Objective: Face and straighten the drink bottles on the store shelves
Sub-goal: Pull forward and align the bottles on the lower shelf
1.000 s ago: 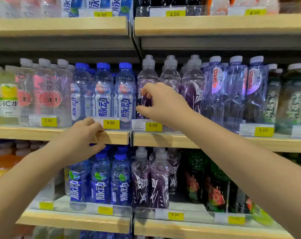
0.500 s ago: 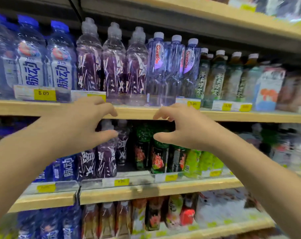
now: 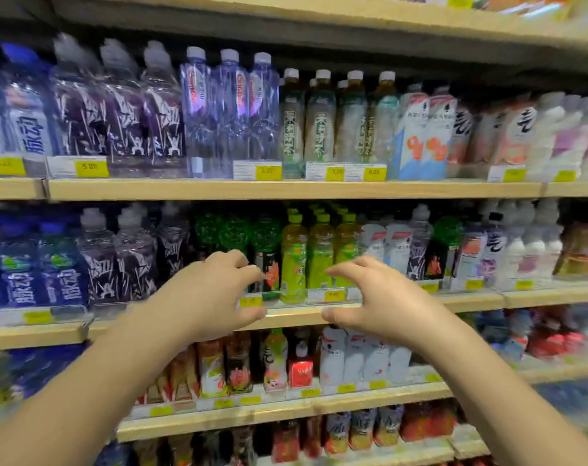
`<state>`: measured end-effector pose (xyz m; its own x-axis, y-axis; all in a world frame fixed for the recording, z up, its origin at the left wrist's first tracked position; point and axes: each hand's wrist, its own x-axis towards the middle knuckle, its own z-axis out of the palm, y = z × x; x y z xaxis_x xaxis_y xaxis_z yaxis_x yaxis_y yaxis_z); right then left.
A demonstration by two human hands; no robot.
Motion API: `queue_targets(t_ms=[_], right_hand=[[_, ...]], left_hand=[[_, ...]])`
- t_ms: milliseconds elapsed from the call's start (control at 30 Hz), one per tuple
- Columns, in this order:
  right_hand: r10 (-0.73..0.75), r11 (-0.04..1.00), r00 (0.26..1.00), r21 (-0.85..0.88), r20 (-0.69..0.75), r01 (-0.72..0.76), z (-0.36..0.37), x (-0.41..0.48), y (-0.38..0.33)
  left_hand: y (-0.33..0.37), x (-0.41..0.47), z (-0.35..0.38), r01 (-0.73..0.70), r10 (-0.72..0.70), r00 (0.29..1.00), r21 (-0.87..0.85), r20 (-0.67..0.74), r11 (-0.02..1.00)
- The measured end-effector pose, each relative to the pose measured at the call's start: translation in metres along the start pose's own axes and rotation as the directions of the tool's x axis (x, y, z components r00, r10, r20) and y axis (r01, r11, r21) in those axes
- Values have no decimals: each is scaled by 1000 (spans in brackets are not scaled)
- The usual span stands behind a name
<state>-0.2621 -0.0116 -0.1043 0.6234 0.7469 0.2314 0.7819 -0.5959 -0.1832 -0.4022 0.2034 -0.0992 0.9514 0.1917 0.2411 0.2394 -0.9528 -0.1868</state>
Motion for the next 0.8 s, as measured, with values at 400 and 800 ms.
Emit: queue_targets(t_ms=[400, 800], right_hand=[[143, 989, 989, 36, 34, -144, -7, -102, 169], [218, 976, 976, -3, 18, -218, -22, -92, 272]], left_hand=[[184, 53, 14, -74, 78, 991, -46, 111, 996], [266, 149, 41, -183, 194, 978, -132, 72, 974]])
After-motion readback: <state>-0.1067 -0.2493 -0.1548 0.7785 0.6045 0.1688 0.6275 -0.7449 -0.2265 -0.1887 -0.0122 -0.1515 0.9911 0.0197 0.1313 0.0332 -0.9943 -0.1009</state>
